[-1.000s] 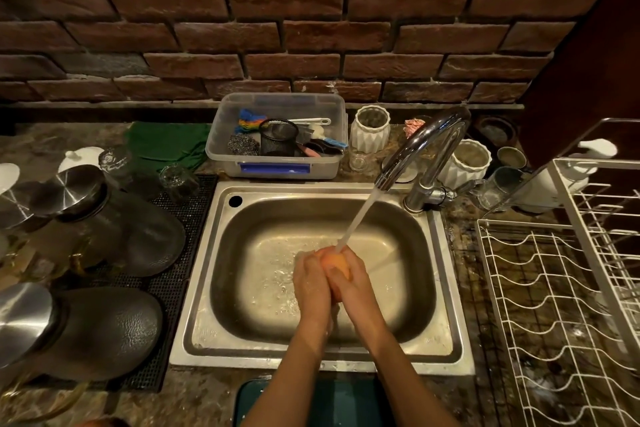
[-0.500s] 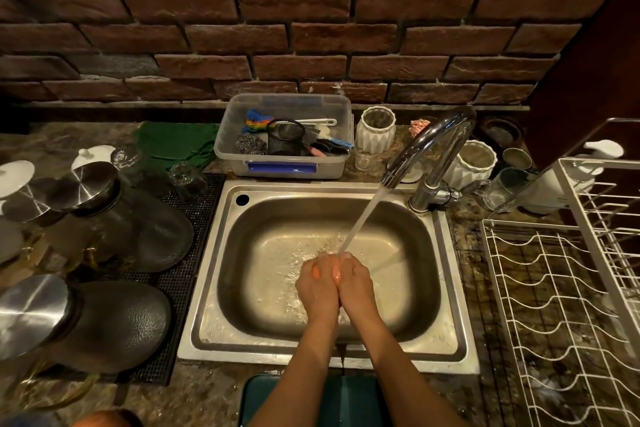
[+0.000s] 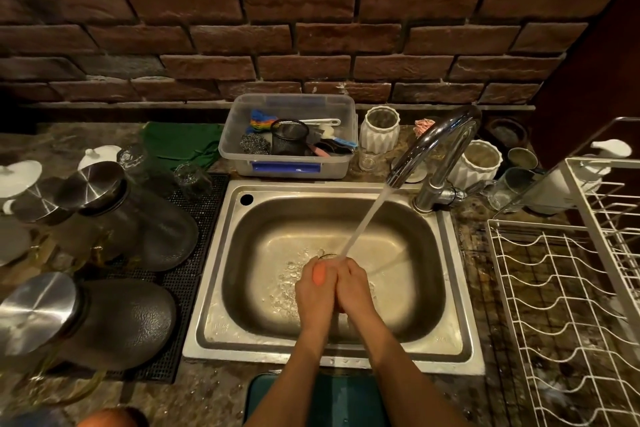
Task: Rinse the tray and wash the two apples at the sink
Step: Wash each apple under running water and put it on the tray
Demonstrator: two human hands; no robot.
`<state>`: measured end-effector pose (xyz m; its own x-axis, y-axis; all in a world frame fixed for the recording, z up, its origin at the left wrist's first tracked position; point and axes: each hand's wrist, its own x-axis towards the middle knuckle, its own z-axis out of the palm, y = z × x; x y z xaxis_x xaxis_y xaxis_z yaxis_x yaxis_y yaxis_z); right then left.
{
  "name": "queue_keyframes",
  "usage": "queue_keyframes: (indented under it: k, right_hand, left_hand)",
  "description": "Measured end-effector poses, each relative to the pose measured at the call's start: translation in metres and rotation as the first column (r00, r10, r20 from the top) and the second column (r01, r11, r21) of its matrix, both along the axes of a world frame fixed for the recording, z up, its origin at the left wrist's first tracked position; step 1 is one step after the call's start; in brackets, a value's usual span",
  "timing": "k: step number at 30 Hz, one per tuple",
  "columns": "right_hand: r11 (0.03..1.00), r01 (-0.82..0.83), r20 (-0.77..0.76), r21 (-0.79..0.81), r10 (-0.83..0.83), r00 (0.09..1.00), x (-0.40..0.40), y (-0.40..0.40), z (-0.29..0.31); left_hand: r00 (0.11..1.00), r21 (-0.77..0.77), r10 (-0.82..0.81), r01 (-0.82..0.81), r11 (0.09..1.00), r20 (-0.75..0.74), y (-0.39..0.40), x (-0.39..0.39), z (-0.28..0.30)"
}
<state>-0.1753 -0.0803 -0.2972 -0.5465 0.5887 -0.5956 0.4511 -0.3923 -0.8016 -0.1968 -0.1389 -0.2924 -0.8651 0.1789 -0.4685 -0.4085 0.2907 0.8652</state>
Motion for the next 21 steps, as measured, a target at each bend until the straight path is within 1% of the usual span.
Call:
queue_keyframes:
  k: [2,4,7,9,12,14,16,18,20,21]
  right_hand:
    - [0.999,0.024,0.043,-0.027,-0.023,0.999,-0.005,0.002,-0.002]
    - [0.997,-0.002,0.034,-0.073,0.004,0.999,-0.005,0.004,0.003]
    - [0.985,-0.040,-0.088,-0.168,0.026,0.996,0.000,0.002,0.008]
    - [0.991,-0.064,-0.146,-0.120,0.046,0.988,0.005,0.000,0.004]
    - [0.995,-0.088,-0.147,0.034,0.092,0.985,0.004,0.000,-0.007]
    - [0.994,-0.069,-0.149,0.089,0.082,0.985,0.002,0.001,-0.014]
    - [0.992,-0.062,-0.122,0.110,0.075,0.990,0.000,0.003,-0.016]
    - [0.992,-0.050,-0.091,0.113,0.061,0.994,0.001,0.003,-0.020]
    - [0.997,0.024,-0.055,0.078,-0.020,0.998,0.002,0.003,-0.022]
    - [0.996,0.055,-0.027,0.067,-0.054,0.998,0.003,0.005,-0.023]
  left_hand:
    - [1.000,0.038,0.025,-0.024,0.999,-0.009,0.000,0.001,-0.004]
    - [0.995,0.045,0.095,-0.096,0.994,0.011,0.002,0.001,-0.008]
    - [0.987,0.011,0.162,-0.161,0.987,-0.014,0.007,-0.002,-0.019]
    - [0.977,0.035,0.211,-0.211,0.977,0.008,0.013,-0.004,-0.020]
    - [0.962,0.071,0.261,-0.266,0.961,0.073,0.018,-0.004,-0.027]
    - [0.957,0.103,0.269,-0.280,0.954,0.113,0.019,0.000,-0.030]
    - [0.960,0.147,0.247,-0.266,0.953,0.136,0.016,0.004,-0.032]
    - [0.983,0.142,0.156,-0.169,0.975,0.095,0.014,0.007,-0.033]
    - [0.995,0.117,0.091,-0.096,0.989,0.049,0.012,0.011,-0.036]
    - [0.995,0.110,0.085,-0.090,0.990,0.054,0.012,0.015,-0.035]
